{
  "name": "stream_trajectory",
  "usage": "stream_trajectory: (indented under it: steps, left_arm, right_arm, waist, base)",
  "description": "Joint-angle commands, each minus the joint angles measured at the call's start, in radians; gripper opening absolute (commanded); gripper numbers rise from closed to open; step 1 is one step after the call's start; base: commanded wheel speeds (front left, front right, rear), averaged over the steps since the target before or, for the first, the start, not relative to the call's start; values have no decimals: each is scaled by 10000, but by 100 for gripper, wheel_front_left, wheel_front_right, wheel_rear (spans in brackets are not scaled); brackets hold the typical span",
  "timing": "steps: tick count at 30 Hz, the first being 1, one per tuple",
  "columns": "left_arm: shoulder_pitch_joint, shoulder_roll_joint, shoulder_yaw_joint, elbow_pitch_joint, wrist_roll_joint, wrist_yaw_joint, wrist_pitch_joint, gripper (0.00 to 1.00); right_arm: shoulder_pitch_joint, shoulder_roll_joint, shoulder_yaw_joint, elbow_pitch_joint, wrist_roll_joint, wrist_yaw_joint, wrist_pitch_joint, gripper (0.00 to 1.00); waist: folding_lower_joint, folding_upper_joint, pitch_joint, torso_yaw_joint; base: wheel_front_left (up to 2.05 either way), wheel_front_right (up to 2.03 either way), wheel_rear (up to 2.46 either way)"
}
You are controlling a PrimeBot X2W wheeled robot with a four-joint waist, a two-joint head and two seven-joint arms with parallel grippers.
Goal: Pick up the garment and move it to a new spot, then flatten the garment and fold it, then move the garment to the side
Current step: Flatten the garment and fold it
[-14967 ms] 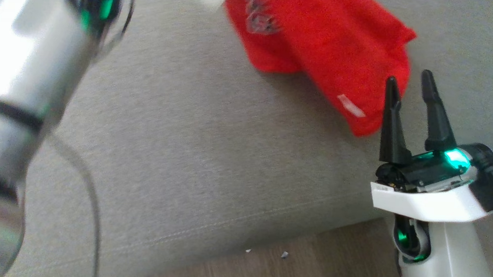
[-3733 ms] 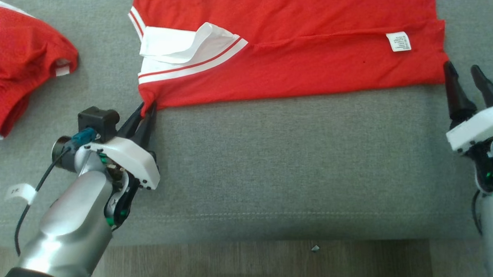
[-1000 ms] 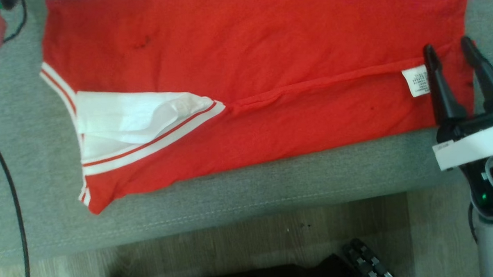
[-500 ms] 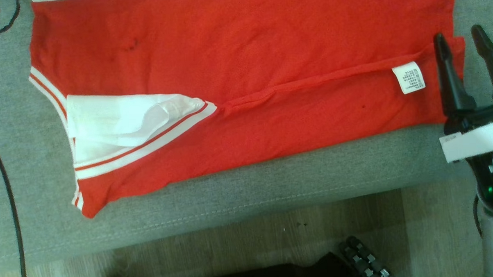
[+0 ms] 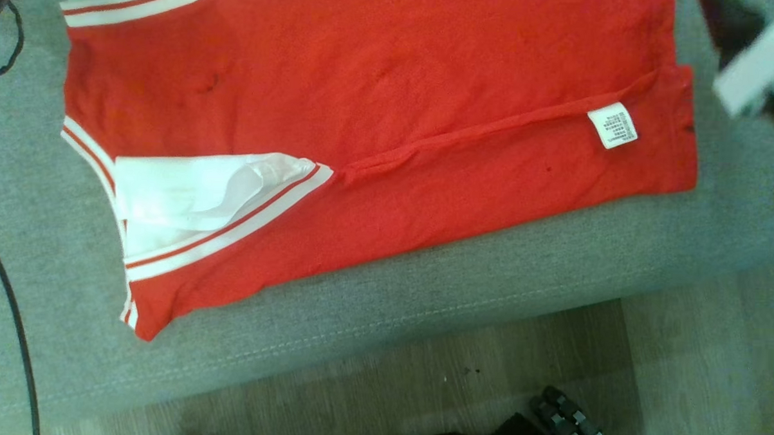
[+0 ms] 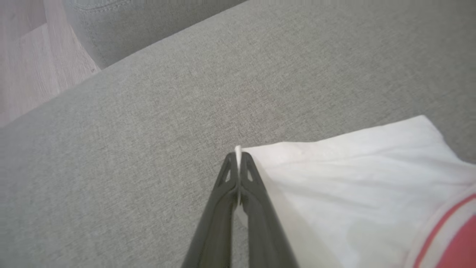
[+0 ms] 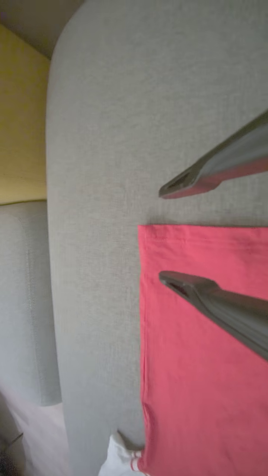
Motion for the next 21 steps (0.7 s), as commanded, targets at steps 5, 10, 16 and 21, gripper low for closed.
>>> stream_trajectory:
  steps: [5, 10, 16, 21]
  left_arm:
    - [-334, 377, 201, -229, -71, -123, -45, 0]
    - [-473, 296, 109, -334, -85, -176, -122, 0]
    - [-520, 249, 1, -410, -122, -226, -211, 0]
    - [-473, 263, -79, -398, -205, -269, -253, 0]
  right_arm:
    - [-1449, 284, 213, 1498, -932, 63, 722, 100]
    - [-2585, 736, 243, 3296, -1270, 63, 779, 100]
    - [-3428, 895, 335, 4724, -1440, 63, 399, 69]
    - [-3838, 919, 639, 5386, -1382, 63, 25, 0]
  waist:
    - [-1, 0, -92, 125]
    - [-1, 0, 22, 319]
    - [-1, 0, 163, 463]
    - [-1, 0, 172, 493]
  base:
    - [0, 0, 0]
    - [0, 0, 0]
    - [0, 0, 0]
    - [0, 0, 0]
